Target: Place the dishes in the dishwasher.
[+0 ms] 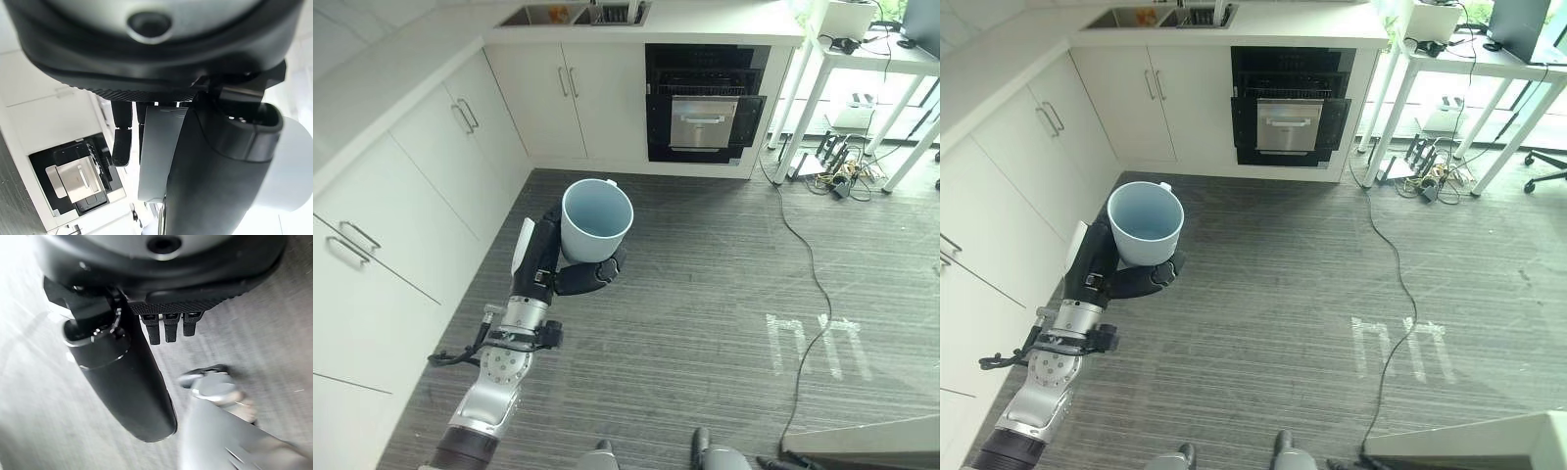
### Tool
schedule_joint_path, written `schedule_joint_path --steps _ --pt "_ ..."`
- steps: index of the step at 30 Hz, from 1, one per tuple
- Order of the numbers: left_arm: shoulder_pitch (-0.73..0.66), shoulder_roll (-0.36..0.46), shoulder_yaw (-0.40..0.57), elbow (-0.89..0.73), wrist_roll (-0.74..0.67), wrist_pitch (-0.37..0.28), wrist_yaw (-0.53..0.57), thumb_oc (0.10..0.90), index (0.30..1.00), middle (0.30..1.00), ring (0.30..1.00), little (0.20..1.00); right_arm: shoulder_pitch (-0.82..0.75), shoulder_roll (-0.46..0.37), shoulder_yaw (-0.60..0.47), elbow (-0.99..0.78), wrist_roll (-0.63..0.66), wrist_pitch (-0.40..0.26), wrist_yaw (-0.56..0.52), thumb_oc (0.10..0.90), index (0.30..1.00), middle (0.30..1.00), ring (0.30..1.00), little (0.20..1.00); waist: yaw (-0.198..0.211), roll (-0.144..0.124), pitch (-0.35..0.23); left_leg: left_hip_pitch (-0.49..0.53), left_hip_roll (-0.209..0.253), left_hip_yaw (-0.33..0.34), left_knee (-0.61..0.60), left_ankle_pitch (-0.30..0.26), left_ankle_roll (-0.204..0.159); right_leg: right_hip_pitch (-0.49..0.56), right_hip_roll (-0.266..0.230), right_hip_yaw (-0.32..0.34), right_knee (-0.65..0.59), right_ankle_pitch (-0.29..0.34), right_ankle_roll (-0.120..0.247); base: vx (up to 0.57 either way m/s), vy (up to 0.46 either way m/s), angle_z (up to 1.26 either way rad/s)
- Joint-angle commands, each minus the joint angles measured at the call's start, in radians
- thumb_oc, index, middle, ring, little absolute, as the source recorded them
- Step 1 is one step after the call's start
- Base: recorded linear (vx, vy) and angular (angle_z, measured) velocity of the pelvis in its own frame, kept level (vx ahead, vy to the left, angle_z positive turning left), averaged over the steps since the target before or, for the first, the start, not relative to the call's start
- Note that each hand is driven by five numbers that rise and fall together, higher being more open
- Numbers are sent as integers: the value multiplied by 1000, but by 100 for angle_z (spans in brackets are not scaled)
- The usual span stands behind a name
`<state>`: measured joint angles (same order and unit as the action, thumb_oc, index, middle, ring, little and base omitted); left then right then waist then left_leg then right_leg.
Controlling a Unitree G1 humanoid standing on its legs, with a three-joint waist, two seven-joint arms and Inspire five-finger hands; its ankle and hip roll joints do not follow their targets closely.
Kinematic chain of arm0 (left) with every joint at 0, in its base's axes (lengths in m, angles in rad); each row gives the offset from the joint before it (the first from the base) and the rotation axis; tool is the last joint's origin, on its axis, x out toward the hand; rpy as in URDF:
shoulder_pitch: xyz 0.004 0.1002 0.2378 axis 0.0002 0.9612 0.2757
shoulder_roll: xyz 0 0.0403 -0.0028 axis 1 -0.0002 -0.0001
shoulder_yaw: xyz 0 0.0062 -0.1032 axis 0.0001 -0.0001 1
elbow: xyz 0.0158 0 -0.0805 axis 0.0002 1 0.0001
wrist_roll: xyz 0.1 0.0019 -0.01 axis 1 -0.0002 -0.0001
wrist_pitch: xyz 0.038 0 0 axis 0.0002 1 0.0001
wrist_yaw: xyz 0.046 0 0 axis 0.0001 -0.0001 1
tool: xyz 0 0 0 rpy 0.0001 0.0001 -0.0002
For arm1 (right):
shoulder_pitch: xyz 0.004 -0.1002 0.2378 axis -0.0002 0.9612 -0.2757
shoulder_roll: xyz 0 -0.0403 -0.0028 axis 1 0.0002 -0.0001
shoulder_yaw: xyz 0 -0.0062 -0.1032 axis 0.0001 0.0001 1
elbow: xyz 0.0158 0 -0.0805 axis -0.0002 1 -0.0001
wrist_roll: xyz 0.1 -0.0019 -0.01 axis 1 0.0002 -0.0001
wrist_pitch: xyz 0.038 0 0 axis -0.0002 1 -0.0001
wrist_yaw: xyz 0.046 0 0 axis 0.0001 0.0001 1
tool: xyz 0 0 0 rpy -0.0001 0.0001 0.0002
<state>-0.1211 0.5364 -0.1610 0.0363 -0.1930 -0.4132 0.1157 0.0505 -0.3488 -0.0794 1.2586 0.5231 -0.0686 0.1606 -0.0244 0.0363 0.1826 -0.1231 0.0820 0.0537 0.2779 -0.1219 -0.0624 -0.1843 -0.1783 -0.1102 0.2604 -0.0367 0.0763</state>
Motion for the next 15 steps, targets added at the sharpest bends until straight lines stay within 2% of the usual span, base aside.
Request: schedule_joint_path --steps 1,6,14,15 --pt "-104 15 81 -78 -23 -77 37 400 300 300 300 300 49 54 37 1 10 -14 20 800 900 900 900 900 -27 7 -49 -37 -52 35 22 -102 31 103 67 -75 40 -178 46 8 73 -27" --pt "-81 15 83 -98 -2 -63 50 400 300 300 300 300 49 73 60 3 -30 -27 17 800 900 900 900 900 -26 2 -64 -12 -61 49 22 -127 44 100 52 -67 40 -175 60 34 23 -31" --pt "-56 40 107 -135 -32 -34 26 400 300 300 300 300 63 67 54 10 -28 -7 56 800 900 900 900 900 -25 -2 -82 5 -35 104 22 -138 37 87 27 -80 40 -172 78 26 -38 -4" --pt "-92 -41 2 -26 -85 -114 -2 400 300 300 300 300 18 93 111 -92 -16 -38 24 800 900 900 900 900 -41 -15 -74 -9 -49 135 22 -138 73 75 91 -38 40 -164 41 -2 -84 -5"
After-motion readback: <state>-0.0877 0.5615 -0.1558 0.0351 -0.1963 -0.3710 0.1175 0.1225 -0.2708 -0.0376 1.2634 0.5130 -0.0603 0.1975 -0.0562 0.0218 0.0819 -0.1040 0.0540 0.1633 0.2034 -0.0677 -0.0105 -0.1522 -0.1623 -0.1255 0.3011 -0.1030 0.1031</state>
